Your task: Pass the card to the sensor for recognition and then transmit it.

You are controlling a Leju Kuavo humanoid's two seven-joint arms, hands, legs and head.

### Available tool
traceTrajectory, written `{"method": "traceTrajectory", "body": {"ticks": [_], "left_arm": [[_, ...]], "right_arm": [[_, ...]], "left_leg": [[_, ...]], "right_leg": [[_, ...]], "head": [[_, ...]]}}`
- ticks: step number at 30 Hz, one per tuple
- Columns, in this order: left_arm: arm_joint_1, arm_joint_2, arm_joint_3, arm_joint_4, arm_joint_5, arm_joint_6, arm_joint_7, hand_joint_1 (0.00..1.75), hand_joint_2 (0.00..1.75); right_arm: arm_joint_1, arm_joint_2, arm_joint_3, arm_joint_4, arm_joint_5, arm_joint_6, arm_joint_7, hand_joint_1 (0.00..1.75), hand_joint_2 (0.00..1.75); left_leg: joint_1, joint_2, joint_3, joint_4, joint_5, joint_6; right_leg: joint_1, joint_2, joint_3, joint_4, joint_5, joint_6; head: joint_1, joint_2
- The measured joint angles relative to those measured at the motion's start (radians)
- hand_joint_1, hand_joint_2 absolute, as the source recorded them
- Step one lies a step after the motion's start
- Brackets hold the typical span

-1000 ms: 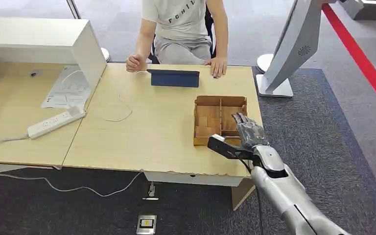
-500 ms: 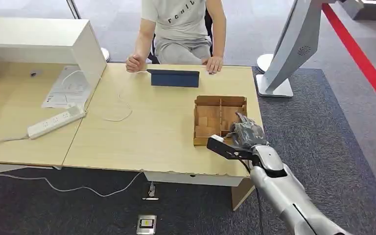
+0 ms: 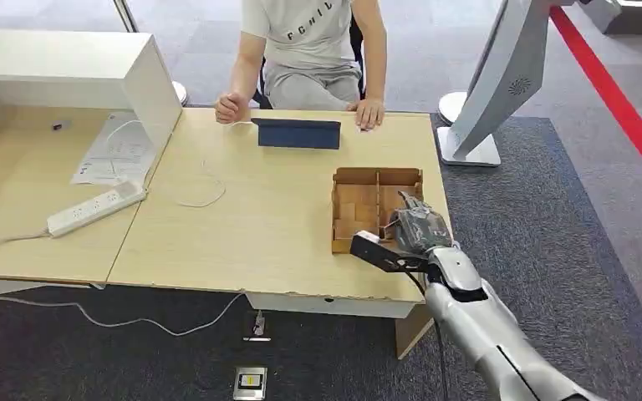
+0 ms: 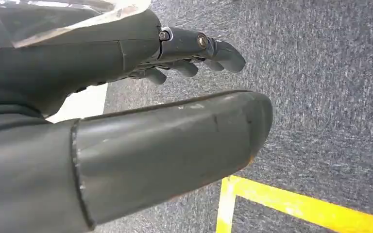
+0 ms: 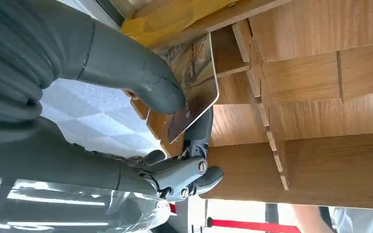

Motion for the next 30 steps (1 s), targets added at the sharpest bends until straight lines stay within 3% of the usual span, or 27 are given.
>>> {"method": "traceTrajectory", "body": {"ticks": [30], "left_arm": [[0.0, -0.003, 0.0, 0.0, -0.002, 0.017, 0.006, 0.0, 0.0]], "right_arm": [[-0.007, 0.042, 0.013, 0.067, -0.033, -0.039, -0.048, 1.75, 1.75]], "left_leg": [[0.0, 0.0, 0.001, 0.0, 0.0, 0.0]], "right_leg": [[0.0, 0.0, 0.0, 0.0, 0.0, 0.0]], "head": [[0.0, 0.0]]}}
